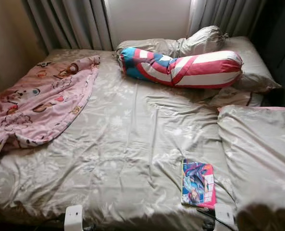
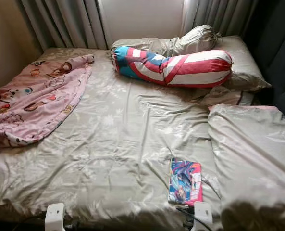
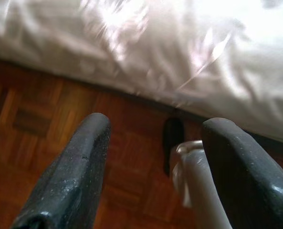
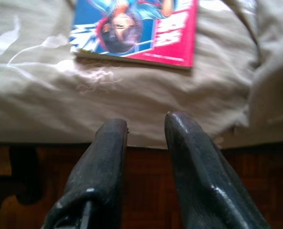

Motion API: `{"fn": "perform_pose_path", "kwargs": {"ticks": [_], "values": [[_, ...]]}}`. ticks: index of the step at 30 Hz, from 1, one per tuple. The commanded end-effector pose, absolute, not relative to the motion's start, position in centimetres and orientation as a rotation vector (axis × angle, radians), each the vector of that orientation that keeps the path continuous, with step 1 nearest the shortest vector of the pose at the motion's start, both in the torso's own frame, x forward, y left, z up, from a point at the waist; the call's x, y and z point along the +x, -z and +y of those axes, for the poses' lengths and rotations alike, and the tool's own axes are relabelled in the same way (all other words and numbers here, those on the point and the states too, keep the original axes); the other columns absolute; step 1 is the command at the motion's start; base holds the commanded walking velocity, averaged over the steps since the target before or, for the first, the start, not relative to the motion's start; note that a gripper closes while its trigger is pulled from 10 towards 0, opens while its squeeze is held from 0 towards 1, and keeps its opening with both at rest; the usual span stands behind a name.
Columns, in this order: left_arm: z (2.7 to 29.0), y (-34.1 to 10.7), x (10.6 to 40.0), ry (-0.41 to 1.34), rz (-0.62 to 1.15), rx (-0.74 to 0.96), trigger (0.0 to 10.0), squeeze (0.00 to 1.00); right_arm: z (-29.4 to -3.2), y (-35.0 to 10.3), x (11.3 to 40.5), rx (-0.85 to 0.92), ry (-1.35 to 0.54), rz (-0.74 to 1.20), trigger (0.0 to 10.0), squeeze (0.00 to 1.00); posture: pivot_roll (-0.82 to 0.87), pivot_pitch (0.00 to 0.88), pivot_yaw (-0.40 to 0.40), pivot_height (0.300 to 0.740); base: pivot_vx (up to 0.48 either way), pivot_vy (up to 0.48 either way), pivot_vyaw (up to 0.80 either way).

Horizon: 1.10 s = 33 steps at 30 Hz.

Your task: Clean up the room

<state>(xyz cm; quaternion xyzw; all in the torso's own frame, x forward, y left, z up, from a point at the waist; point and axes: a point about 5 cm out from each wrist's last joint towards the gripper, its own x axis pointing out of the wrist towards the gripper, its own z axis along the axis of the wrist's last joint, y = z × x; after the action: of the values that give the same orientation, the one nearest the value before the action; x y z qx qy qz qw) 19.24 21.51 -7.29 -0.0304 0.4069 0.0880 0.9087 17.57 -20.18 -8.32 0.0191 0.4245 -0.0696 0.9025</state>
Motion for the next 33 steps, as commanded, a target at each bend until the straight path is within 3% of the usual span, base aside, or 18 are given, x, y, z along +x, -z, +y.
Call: {"fn": "perform_pose_path", "kwargs": {"ticks": [1, 5, 16, 22, 26, 33], "values": [[21.8, 7.6, 18.6, -0.188, 0.855, -0.071, 10.0, 0.00, -19.6, 8.5, 17.5, 0.061, 0.138, 0.890, 10.0, 0.00, 0.02, 0.122, 0.014, 0.740, 0.000, 0.000, 0.80], [21.9, 7.5, 18.7, -0.191, 0.860, -0.060, 10.0, 0.00, -19.3, 8.7, 17.2, 0.051, 0.123, 0.912, 10.0, 0.00, 0.02, 0.156, 0.017, 0.740, 0.000, 0.000, 0.74], [22.1, 7.9, 18.0, -0.179, 0.896, -0.055, 10.0, 0.00, -20.3, 9.2, 15.7, 0.085, 0.159, 0.954, 10.0, 0.00, 0.01, 0.193, 0.027, 0.740, 0.000, 0.000, 0.00], [21.4, 7.8, 18.6, -0.163, 0.902, -0.049, 10.0, 0.00, -20.6, 9.3, 15.3, 0.051, 0.155, 0.974, 10.0, 0.00, 0.01, 0.199, 0.026, 0.740, 0.000, 0.301, 0.00], [20.9, 7.9, 18.6, -0.153, 0.902, -0.048, 10.0, 0.00, -20.9, 9.3, 15.4, 0.049, 0.159, 0.976, 10.0, 0.00, 0.00, 0.203, 0.023, 0.740, 0.000, 0.309, 0.75], [21.5, 8.0, 17.9, -0.156, 0.910, -0.046, 10.0, 0.00, -21.2, 9.3, 15.2, 0.063, 0.177, 0.987, 10.0, 0.00, 0.00, 0.205, 0.018, 0.740, 0.000, 0.311, 0.23]]}}
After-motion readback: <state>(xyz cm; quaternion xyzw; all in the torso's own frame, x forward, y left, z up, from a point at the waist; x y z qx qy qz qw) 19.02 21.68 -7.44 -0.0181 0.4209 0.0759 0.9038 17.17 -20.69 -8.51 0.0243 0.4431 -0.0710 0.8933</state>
